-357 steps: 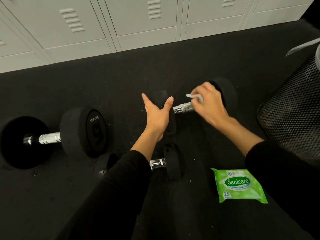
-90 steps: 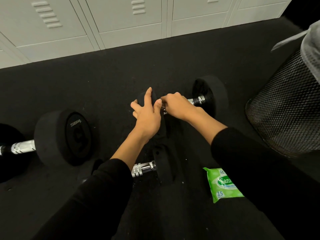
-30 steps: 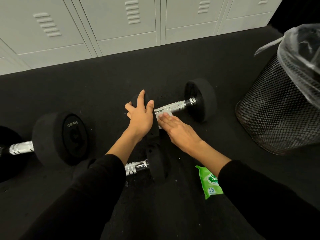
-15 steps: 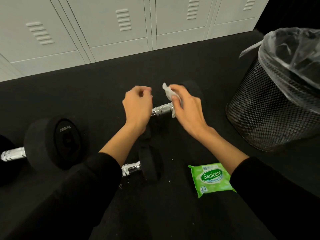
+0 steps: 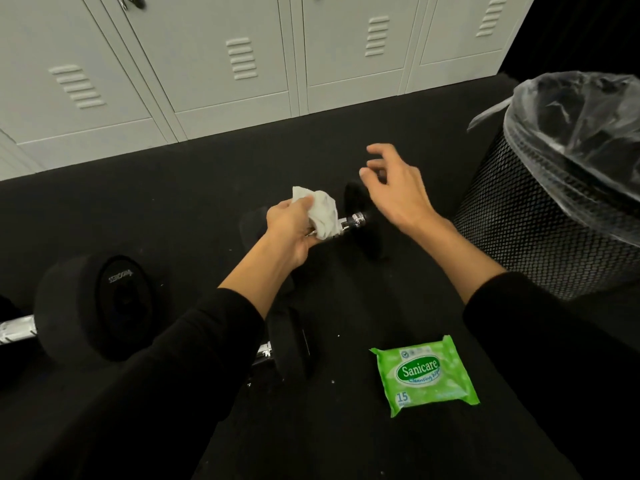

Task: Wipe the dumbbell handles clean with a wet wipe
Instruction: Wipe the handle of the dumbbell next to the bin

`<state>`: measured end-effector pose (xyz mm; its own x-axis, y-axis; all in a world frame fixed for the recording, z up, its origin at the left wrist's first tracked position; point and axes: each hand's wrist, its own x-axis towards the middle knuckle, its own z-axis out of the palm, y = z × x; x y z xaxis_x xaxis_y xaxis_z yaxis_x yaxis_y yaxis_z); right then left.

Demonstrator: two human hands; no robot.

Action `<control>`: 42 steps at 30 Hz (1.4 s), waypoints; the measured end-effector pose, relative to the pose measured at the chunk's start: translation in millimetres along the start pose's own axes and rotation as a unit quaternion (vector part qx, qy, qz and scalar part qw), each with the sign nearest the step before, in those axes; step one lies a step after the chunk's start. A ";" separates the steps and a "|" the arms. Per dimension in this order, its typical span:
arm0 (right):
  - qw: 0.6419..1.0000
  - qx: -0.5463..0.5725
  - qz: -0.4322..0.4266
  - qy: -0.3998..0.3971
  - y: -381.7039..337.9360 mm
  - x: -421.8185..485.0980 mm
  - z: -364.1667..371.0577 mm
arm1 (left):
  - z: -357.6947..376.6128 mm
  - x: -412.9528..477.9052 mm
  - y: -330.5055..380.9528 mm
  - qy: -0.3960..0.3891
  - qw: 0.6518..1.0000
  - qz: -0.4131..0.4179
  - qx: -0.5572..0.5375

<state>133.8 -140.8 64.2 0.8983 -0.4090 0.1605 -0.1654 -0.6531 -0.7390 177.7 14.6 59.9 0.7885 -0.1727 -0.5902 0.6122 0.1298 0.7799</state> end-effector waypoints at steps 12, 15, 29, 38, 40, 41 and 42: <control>0.985 -0.134 0.046 -0.102 30.5 16.8 30.0 | 22.1 42.8 -10.7 0.097 0.907 0.231 0.340; 0.983 -0.142 0.047 -0.108 30.7 18.0 30.4 | 22.4 51.6 -16.4 0.080 0.840 0.237 0.482; 0.985 -0.145 0.036 -0.088 34.1 14.3 31.4 | 19.5 65.2 -25.4 -0.127 0.786 0.231 0.558; 0.987 -0.135 0.040 -0.084 33.9 12.0 30.6 | 41.5 68.2 -12.7 -0.137 0.791 0.136 0.581; 0.987 -0.132 0.044 -0.085 32.9 13.0 30.1 | 40.8 64.1 -18.8 -0.170 0.787 0.153 0.573; 0.987 -0.132 0.045 -0.085 32.4 12.9 30.3 | 35.4 59.9 -22.1 -0.177 0.772 0.180 0.583; 0.987 -0.134 0.044 -0.083 32.4 12.8 30.5 | 28.8 56.9 -25.3 -0.179 0.751 0.210 0.600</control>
<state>152.3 -147.7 22.3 0.9265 -0.3757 -0.0228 -0.3271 -0.7735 -0.5428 205.4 -26.6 12.6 0.7004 -0.6409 -0.3140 -0.3469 -0.6902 0.6350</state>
